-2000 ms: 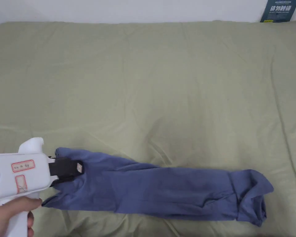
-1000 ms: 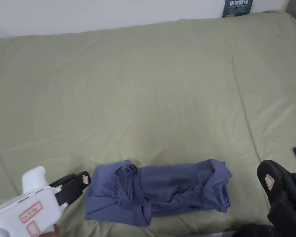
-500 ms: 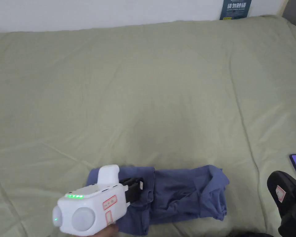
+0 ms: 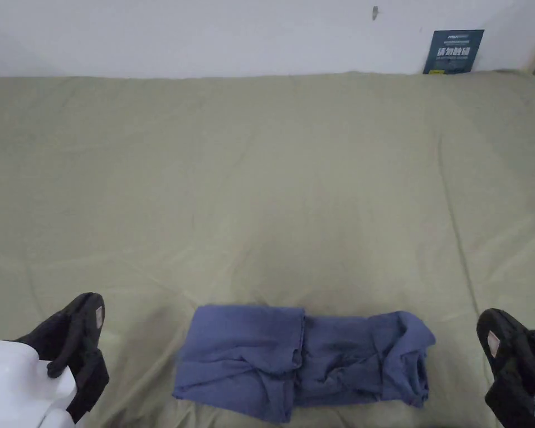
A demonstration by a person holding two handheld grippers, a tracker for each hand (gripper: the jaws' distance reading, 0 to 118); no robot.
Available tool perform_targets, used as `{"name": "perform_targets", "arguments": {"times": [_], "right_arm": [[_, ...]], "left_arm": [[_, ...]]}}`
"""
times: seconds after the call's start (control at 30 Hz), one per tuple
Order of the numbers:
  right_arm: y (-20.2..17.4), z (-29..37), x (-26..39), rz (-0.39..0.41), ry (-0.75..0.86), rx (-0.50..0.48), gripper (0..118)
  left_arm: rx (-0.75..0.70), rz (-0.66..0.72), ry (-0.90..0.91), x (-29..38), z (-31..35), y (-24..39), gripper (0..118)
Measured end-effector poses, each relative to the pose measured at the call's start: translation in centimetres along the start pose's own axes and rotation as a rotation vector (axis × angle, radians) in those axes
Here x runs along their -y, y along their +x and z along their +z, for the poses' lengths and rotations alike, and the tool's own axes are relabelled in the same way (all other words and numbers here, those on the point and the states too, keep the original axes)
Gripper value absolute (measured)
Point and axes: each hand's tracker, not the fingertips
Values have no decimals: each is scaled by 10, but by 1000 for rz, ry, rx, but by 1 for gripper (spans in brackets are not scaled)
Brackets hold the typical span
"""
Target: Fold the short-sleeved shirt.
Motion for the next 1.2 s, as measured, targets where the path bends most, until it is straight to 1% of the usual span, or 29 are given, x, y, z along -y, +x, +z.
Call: {"name": "perform_targets", "arguments": {"times": [0.07, 0.13, 0.2, 0.23, 0.27, 0.33, 0.37, 0.4, 0.43, 0.47, 0.53, 0.63, 0.67, 0.73, 0.77, 0.8, 0.87, 0.9, 0.93, 0.97, 1.0, 1.03, 1.07, 1.1, 1.13, 1.17, 1.2], "right_arm": [[0, 2, -1, 3, -2, -3, 3], [-1, 3, -2, 8, -5, -5, 3], [-1, 4, -2, 9, -9, -10, 3], [-1, 4, -2, 9, -11, -10, 3], [-1, 4, -2, 10, -15, -9, 3], [-2, 3, -2, 12, -22, -10, 3], [-2, 3, -2, 12, -25, -5, 3], [-2, 2, -2, 10, -30, -4, 3], [-1, 1, -2, 7, -35, -1, 3], [-1, 0, -2, 4, -37, 5, 3], [0, -3, -2, -5, -47, 12, 3], [1, -5, -3, -8, -60, 21, 3], [1, -5, -3, -6, -61, 24, 3], [2, -6, -4, -5, -64, 31, 3], [3, -7, -5, -5, -66, 33, 3], [3, -8, -5, -7, -68, 37, 3], [5, -11, -3, -11, -75, 40, 3], [5, -12, -2, -12, -81, 42, 3], [5, -13, -1, -12, -87, 44, 3], [5, -14, -1, -13, -91, 45, 3], [5, -13, 0, -17, -93, 44, 3], [6, -12, 0, -21, -95, 41, 3], [6, -12, 1, -21, -96, 39, 3], [6, -12, 3, -19, -98, 37, 3], [6, -13, 4, -17, -101, 36, 3], [7, -14, 5, -15, -105, 34, 3], [7, -15, 6, -17, -108, 32, 3]], "left_arm": [[42, 64, -45, 2, -9, -8, 6], [118, 174, -157, 4, -31, -24, 9], [224, 418, -308, 16, -65, -55, 13], [269, 584, -433, 27, -85, -72, 21], [314, 717, -486, 42, -104, -97, 38], [541, 922, -568, 66, -134, -122, 99], [546, 915, -609, 76, -146, -127, 104], [547, 922, -627, 84, -156, -131, 106], [579, 943, -641, 85, -162, -126, 107], [644, 1001, -689, 97, -175, -130, 107], [696, 1074, -788, 125, -194, -128, 107], [728, 1030, -913, 157, -222, -108, 107], [778, 1048, -904, 172, -229, -98, 107], [917, 1137, -807, 169, -239, -83, 107], [922, 1165, -861, 172, -246, -68, 107], [940, 1151, -887, 172, -253, -51, 107], [1012, 1058, -863, 171, -260, -25, 107], [1009, 1008, -850, 168, -261, -17, 107], [977, 993, -831, 166, -261, -15, 106], [975, 994, -834, 163, -261, -16, 102], [955, 1009, -848, 162, -258, -21, 89], [867, 1008, -854, 161, -254, -26, 51], [800, 973, -862, 154, -241, -35, 11], [677, 865, -894, 154, -237, -36, 10], [659, 854, -898, 156, -233, -36, 10], [707, 892, -900, 158, -230, -38, 10], [725, 936, -875, 154, -228, -36, 10]]}}
